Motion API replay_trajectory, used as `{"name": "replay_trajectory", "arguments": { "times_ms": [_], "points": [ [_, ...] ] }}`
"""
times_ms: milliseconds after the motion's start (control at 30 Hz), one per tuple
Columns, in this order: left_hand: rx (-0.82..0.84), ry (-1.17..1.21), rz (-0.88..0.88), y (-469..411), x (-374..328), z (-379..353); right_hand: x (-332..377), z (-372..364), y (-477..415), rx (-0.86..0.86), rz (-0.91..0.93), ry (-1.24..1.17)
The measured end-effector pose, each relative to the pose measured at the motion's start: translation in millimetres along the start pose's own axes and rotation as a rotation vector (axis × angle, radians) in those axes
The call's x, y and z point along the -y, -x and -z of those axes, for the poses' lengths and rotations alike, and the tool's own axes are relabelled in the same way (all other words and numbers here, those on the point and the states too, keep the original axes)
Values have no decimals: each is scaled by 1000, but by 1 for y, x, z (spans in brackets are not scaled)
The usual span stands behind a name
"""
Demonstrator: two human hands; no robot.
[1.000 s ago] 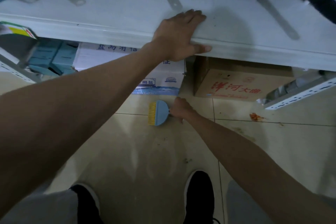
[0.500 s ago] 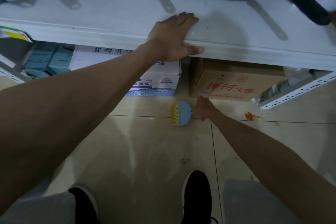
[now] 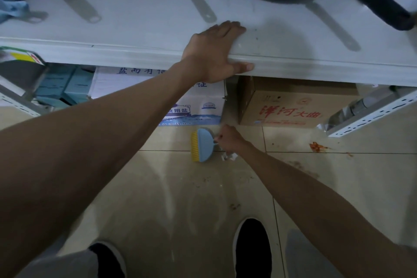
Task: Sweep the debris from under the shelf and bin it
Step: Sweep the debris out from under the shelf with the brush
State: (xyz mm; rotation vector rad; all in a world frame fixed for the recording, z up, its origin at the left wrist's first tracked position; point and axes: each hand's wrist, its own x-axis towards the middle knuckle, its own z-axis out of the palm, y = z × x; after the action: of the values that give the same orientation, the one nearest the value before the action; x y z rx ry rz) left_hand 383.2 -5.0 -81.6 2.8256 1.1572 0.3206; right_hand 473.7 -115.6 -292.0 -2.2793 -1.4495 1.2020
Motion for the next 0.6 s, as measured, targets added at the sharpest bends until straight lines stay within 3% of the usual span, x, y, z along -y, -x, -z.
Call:
{"name": "replay_trajectory", "arguments": {
  "times_ms": [367,600],
  "points": [
    [-14,1,-4,1,-1,0,-54,39,4,4,-172,125],
    [-10,1,14,1,0,0,-68,56,12,26,-193,12]
  ]
}}
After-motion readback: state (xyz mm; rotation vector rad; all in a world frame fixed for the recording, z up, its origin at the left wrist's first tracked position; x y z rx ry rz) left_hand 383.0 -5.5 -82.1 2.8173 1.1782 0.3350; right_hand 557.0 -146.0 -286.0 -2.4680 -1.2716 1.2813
